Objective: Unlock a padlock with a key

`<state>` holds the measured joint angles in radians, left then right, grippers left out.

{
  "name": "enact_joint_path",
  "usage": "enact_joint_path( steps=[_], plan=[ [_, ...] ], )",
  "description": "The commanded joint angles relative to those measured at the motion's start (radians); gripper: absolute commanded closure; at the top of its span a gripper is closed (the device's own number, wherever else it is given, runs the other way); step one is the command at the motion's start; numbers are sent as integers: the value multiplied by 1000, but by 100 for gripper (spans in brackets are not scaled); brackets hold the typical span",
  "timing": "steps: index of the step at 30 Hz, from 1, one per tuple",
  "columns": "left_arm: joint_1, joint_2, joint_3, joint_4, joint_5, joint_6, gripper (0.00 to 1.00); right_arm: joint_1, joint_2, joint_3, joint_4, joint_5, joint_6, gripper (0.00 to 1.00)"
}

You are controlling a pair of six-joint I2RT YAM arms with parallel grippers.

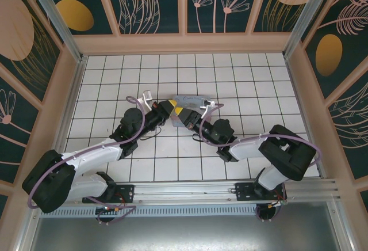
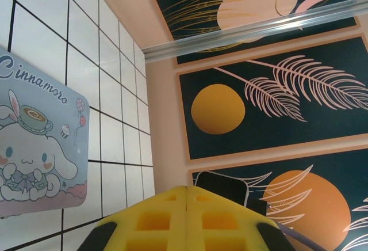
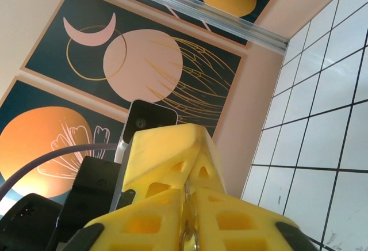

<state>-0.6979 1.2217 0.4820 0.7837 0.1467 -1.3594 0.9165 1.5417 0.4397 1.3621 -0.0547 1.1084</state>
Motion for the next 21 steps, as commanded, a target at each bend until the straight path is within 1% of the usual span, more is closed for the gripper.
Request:
enact_joint_path(
  steps=[1, 4, 10, 15, 21],
  plan=[
    [-5, -13, -11, 27, -16, 4, 100, 7, 14, 25, 79, -22, 8, 91],
    [-4, -10, -10, 28, -16, 5, 100, 8, 16, 25, 81, -26, 10, 100],
    [-6, -14, -15, 28, -19, 3, 100, 2, -5, 9, 77, -11, 5, 100],
    [-5, -53, -42, 2, -49, 16, 100, -20, -75, -73, 71, 40, 20, 100],
    [-5, -60, -45, -14, -50, 21, 100, -33, -126, -67, -6, 20, 1, 100]
  ],
)
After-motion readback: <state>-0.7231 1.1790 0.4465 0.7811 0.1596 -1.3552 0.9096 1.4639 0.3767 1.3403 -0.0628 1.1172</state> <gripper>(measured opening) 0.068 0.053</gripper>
